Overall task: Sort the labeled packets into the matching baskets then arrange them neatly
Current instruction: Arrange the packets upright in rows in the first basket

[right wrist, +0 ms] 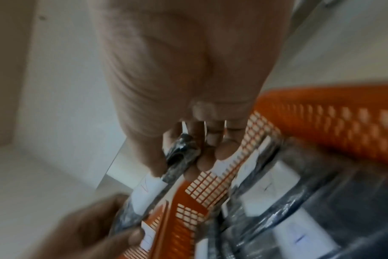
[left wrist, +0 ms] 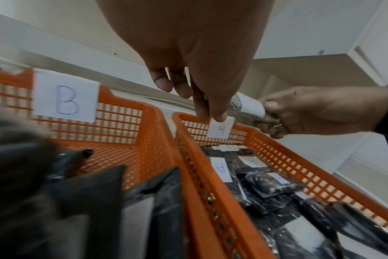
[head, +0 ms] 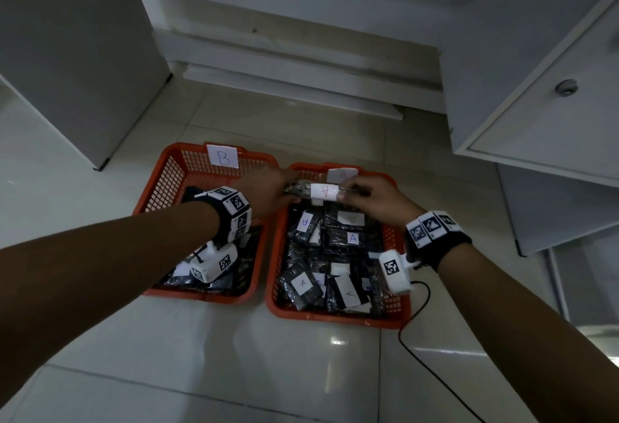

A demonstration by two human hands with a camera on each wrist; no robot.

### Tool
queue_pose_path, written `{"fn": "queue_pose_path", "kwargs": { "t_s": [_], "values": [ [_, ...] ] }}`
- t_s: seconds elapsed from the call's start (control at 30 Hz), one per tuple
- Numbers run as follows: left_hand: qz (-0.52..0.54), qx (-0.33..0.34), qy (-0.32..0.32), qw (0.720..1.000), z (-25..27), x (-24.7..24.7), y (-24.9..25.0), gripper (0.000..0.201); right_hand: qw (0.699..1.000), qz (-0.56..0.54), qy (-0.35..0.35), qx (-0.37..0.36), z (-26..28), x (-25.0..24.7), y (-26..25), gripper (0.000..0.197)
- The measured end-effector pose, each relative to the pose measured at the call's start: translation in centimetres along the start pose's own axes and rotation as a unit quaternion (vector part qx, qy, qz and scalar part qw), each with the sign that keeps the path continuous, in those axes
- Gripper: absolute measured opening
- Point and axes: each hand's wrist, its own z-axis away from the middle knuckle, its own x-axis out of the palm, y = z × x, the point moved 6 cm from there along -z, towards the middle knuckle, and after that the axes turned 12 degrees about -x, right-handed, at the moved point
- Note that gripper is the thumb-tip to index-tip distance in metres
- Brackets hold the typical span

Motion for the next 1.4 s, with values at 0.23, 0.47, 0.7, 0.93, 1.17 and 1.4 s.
{"fn": "queue_pose_path", "kwargs": {
  "t_s": [0.23, 0.47, 0.7, 0.93, 1.17, 1.4],
  "values": [
    [-0.165, -0.077, -0.026, 0.983, 0.2, 2.1, 2.8, 0.071, 0.997, 0.039, 0.056, 0.047, 4.9, -2.6, 3.0, 0.011],
    [-0.161, 0.077, -0.369, 0.912, 5.1, 8.3, 7.1, 0.084, 0.994, 0.037, 0.081, 0.060, 7.8, -3.3, 4.8, 0.008],
    [-0.105, 0.060, -0.410, 0.904, 5.8, 9.3, 6.7, 0.045, 0.996, 0.021, 0.061, 0.060, 7.4, -2.7, 3.9, 0.007],
    [0.013, -0.046, -0.211, 0.976, 0.9, 2.0, 2.3, 0.023, 0.993, 0.050, 0.028, 0.101, 7.3, -2.3, 3.5, 0.005],
    [0.086, -0.146, -0.040, 0.985, -2.1, -1.3, -1.2, 0.013, 0.971, 0.162, -0.168, 0.060, 7.3, 1.9, 2.7, 0.035],
    [0.115, -0.074, -0.095, 0.986, -1.8, -0.5, 2.9, 0.022, 0.996, -0.050, 0.062, 0.041, 1.8, 2.2, -0.5, 0.046]
  ]
}}
